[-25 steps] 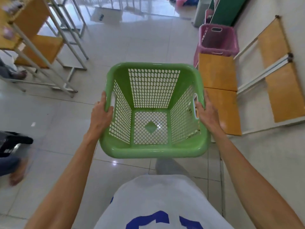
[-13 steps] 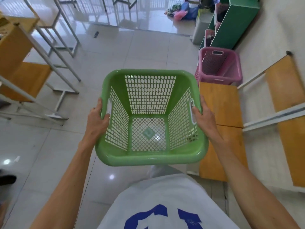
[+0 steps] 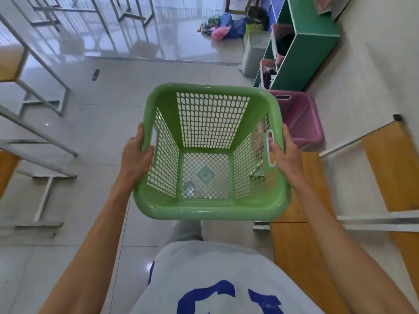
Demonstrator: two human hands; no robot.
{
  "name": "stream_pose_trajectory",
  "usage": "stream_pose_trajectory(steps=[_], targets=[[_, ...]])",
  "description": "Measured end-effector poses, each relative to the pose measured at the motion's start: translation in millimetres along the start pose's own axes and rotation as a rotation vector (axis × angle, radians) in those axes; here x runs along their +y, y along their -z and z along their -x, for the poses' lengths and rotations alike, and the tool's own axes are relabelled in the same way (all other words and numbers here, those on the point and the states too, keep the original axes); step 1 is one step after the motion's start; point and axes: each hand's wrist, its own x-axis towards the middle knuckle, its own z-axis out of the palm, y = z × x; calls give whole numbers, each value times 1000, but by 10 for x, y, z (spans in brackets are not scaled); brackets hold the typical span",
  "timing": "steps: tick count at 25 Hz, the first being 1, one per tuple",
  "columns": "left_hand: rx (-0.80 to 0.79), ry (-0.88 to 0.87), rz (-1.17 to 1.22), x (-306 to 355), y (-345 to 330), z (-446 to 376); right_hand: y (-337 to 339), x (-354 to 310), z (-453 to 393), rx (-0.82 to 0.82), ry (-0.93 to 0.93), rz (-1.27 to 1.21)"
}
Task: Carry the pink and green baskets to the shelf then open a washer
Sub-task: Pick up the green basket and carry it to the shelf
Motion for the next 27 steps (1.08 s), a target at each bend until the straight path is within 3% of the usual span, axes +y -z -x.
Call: stream_pose_trajectory(steps=[5, 10, 14, 20, 27], targets=[[-55, -109, -84, 616, -148, -1863, -44, -328, -1334, 113, -109, -54], [-196, -264, -179, 1425, -524, -3397, 178, -529, -2116, 289, -217, -167], [-361, -447, -229, 2274, -1343, -4370, 494, -403, -2514, 481, -373, -238], [-627, -688, -199, 3728, -2976, -5340, 1063, 291, -3135, 768, -610, -319], [-887, -752, -173, 4852, -4362, -5951, 1344, 579, -3635, 1002, -808, -340]])
